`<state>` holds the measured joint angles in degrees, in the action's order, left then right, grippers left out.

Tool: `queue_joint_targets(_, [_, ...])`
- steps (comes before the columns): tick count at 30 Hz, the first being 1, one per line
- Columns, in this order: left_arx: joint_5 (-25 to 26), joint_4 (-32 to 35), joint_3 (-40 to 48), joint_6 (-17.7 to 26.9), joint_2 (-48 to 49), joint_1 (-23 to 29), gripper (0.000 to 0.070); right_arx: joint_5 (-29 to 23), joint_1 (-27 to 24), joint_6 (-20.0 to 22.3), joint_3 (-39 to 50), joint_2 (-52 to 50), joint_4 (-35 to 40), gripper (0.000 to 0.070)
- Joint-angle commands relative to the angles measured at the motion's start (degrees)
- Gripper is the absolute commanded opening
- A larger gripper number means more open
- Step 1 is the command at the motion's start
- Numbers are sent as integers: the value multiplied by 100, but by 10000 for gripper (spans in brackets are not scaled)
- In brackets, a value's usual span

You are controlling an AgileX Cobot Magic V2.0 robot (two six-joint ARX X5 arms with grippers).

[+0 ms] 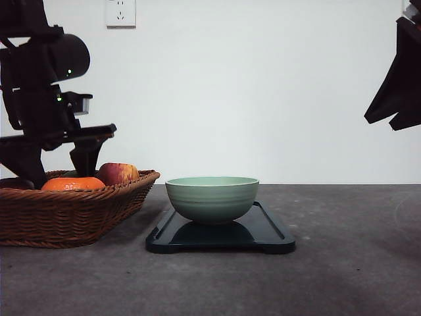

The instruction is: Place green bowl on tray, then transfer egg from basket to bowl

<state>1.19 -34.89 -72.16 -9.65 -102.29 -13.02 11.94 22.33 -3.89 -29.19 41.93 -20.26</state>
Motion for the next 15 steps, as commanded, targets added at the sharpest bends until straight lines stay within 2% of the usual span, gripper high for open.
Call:
queue_joint_targets(1, [-39,15,-140,52,-166,-11,437,-4,15,-65,-13,28,76,273])
queue_joint_targets(7, [-42,17,-140,11,-233,-11,414,-4,15,-65,-13,28,76,273])
queue_joint_targets(9, [-41,17,-140,13,-233,-11,358,-4,15,-65,-13,28,76,273])
queue_joint_targets(11, [-40,16,-140,12,-233,-13,258,-4,15,-65,-13,28,75,273])
queue_joint_targets(13, [-42,20,-140,5,-233,-13,212,-4,15,-65,-13,28,74,273])
queue_joint_targets(15, [-42,28,-140,-28,-233,-11,212,-4,15,-65,-13,28,76,273])
